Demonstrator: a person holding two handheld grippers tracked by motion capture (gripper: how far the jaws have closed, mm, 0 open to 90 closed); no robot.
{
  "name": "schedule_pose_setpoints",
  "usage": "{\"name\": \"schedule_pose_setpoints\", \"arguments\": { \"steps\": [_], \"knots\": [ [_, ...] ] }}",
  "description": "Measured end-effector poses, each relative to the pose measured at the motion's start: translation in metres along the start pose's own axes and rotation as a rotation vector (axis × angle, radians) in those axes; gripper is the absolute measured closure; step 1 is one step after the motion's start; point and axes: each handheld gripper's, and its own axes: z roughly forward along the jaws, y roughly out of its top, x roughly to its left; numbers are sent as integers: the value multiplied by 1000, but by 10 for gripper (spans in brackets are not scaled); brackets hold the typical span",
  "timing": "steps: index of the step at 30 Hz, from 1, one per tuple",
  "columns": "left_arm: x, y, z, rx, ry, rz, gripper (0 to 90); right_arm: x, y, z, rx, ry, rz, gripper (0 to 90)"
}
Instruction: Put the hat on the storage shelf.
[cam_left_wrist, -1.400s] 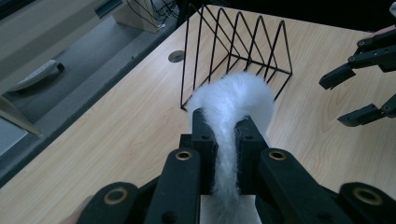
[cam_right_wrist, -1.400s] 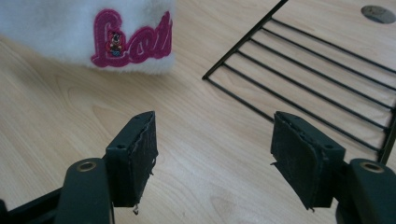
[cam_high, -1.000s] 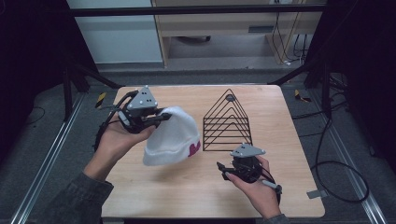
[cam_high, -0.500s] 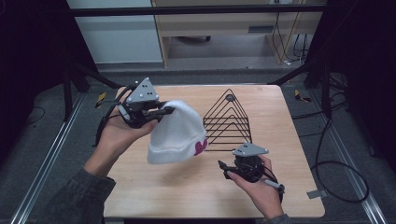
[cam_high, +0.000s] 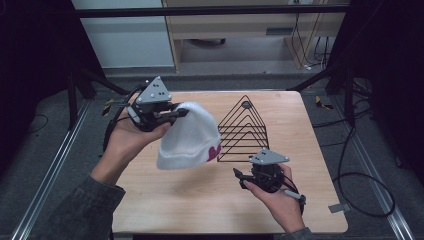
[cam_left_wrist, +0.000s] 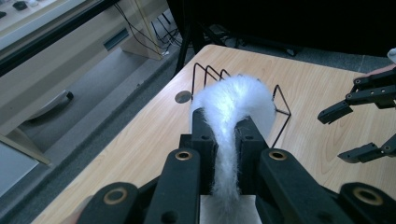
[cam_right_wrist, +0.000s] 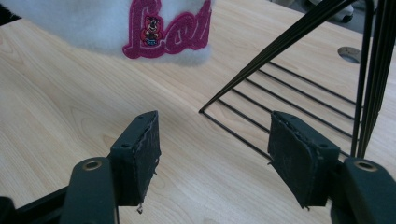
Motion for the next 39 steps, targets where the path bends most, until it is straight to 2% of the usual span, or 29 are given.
{"name": "schedule_pose_setpoints", "arguments": {
  "steps": [7,18,22,31,35,39],
  "knots": [
    [1,13,0,-23,-7,-1,817,-2,8,-6,-17,1,-14,341],
    [1,22,-1,-38,4,-3,816,-2,11,-10,-24,-5,-19,339],
    [2,27,-2,-49,-4,-4,816,-2,13,-12,-29,-9,-18,339],
    [2,39,3,-67,-18,1,816,-9,24,-19,-40,-18,-21,338],
    [5,47,6,-88,-25,-3,816,-15,33,-23,-50,-23,-35,339],
    [8,51,8,-88,-31,-3,816,-19,38,-24,-54,-24,-38,337]
  ]
}}
